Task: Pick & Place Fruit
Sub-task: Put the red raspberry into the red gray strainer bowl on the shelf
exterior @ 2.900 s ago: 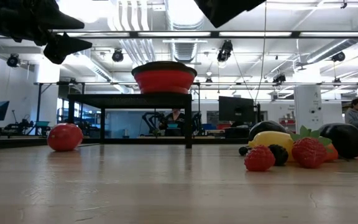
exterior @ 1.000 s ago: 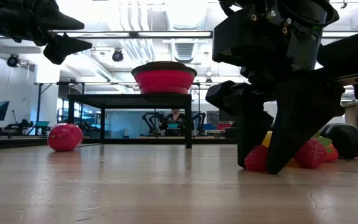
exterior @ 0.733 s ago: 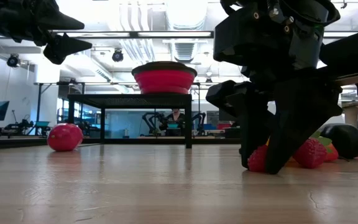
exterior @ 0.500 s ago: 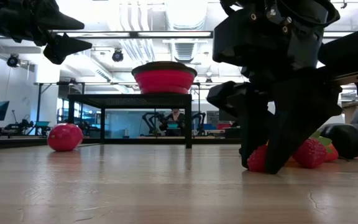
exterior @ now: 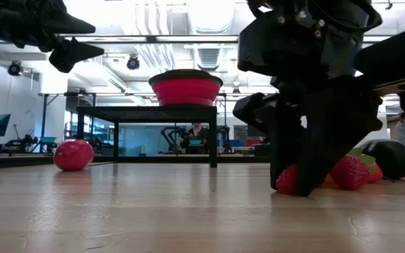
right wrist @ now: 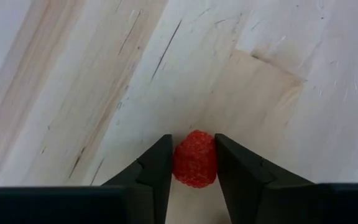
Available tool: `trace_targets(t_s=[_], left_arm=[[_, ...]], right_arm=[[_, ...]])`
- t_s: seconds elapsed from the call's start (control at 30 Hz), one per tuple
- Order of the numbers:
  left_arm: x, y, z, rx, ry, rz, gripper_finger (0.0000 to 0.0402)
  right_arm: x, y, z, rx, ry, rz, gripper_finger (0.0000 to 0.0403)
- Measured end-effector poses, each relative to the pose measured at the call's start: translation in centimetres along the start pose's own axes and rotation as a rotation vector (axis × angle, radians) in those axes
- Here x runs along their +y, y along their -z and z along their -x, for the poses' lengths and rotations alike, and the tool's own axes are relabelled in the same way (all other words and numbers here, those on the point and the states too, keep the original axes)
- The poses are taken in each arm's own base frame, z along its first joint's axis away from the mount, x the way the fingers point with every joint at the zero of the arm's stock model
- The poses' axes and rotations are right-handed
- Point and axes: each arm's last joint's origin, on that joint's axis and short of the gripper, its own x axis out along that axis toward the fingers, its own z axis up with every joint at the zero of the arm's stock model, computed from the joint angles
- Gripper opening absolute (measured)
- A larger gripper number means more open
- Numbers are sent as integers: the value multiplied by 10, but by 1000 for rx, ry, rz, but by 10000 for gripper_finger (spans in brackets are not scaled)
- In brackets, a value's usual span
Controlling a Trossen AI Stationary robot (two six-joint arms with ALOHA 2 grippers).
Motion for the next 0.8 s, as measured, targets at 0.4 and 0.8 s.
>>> trace_targets(t_s=[0.4, 0.8], left_arm=[[0, 0, 0, 0, 0, 0, 312], [0, 0, 0, 3, 0, 0, 312]], right_arm=[[-50, -32, 56, -188, 13, -2, 98], [-158, -70, 159, -416, 232, -31, 99]])
